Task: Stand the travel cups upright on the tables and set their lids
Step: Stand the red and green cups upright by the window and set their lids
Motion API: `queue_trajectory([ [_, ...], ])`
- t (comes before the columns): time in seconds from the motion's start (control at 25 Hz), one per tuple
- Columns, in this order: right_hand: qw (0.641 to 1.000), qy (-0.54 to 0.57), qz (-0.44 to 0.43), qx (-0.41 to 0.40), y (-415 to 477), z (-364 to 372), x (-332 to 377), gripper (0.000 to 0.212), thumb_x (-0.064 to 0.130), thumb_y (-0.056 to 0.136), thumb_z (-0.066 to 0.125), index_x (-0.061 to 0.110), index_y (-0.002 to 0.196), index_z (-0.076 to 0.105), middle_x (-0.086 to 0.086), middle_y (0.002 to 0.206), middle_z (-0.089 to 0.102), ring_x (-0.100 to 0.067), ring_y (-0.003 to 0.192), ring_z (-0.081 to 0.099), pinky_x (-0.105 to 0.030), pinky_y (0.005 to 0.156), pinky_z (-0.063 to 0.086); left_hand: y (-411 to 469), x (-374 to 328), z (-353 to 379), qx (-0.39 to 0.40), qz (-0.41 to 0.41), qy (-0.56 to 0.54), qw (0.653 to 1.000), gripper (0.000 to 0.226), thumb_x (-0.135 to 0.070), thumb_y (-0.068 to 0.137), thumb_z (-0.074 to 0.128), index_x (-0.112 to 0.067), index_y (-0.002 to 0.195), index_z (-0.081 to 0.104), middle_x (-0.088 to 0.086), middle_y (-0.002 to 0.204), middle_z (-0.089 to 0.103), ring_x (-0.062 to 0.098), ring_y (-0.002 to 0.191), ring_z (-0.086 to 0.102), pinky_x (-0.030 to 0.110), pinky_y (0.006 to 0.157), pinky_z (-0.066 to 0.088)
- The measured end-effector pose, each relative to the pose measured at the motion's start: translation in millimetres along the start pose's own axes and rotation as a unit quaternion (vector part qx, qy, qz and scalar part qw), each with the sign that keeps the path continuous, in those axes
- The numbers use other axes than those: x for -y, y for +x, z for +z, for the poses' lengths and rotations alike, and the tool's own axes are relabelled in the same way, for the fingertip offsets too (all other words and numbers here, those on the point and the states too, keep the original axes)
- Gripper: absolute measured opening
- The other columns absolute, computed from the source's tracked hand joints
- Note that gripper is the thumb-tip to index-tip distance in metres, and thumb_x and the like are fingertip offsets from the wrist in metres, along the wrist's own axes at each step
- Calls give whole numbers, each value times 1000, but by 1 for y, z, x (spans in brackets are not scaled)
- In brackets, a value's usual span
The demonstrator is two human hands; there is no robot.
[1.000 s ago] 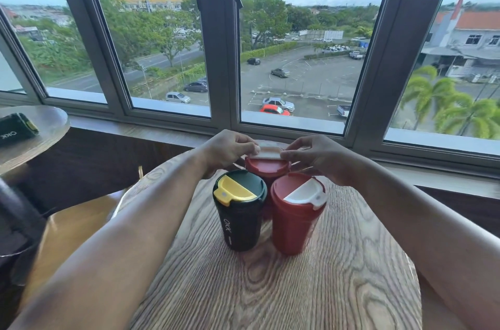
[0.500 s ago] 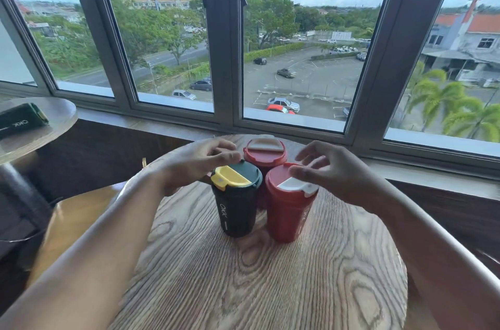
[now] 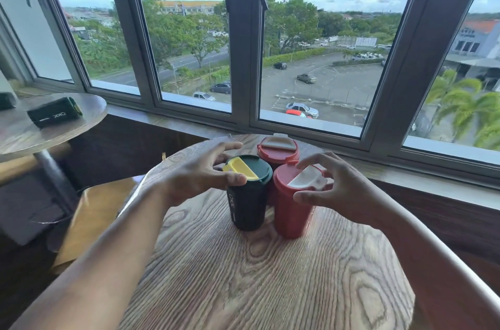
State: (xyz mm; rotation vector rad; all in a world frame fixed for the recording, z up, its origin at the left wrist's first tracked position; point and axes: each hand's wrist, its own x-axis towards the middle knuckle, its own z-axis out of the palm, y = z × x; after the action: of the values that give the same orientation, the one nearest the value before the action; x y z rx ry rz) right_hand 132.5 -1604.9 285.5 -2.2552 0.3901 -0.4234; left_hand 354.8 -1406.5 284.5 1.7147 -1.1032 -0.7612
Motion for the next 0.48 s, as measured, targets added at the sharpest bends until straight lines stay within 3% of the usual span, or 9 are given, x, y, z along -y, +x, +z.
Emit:
queue_trajectory([
  [0.16, 999, 45, -14, -1, -2, 2, -2, 48, 35, 64, 89, 38, 105, 64, 4, 116, 60, -8, 87, 62, -28, 80, 58, 1, 3, -2, 9, 1, -3, 1000, 94, -47, 60, 81, -36, 145, 44, 6, 141, 53, 18, 127, 57, 37, 106, 48],
  [0.24, 998, 69, -11, -7, -3, 2, -1, 50, 27, 64, 91, 34, 105, 63, 6, 109, 64, -9, 88, 66, -27, 77, 58, 2, 5, -3, 14, 3, -8, 1000, 90, -45, 61, 81, -36, 143, 46, 7, 141, 54, 20, 127, 57, 40, 109, 46],
  [0.48, 994, 107, 0, -1, -6, -5, -5, 58, 15, 61, 92, 31, 108, 62, 4, 105, 70, -12, 94, 69, -27, 79, 59, 8, 2, -1, 32, 17, -14, 999, 82, -37, 59, 82, -32, 135, 51, 1, 139, 56, 5, 110, 66, 20, 85, 52],
])
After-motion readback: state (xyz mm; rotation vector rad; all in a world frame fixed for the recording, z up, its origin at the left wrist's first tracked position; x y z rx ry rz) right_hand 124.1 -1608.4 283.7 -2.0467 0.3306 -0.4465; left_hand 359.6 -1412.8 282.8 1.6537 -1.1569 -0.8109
